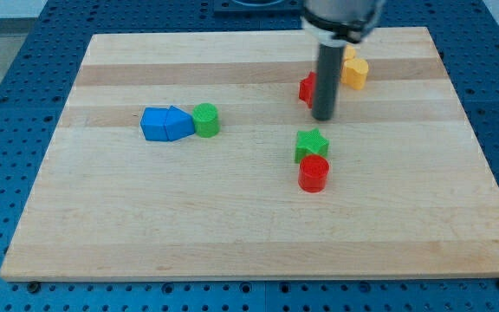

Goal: Slide the green star to the right of the green circle

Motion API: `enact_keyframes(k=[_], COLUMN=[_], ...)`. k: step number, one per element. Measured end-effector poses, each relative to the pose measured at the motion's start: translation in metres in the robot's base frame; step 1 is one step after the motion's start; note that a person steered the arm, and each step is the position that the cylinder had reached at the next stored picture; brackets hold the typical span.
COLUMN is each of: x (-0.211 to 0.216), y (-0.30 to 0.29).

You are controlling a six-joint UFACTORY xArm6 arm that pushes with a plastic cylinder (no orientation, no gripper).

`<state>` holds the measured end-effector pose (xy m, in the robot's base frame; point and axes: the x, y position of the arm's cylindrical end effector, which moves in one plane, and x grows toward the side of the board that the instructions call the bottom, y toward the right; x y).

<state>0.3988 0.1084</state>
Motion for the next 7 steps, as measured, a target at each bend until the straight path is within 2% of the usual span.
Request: enact_keyframes(k=[1,2,5,7], x=[0.026,0.05,0.085,0.078], y=[0.042,0.052,0.026,-0.002])
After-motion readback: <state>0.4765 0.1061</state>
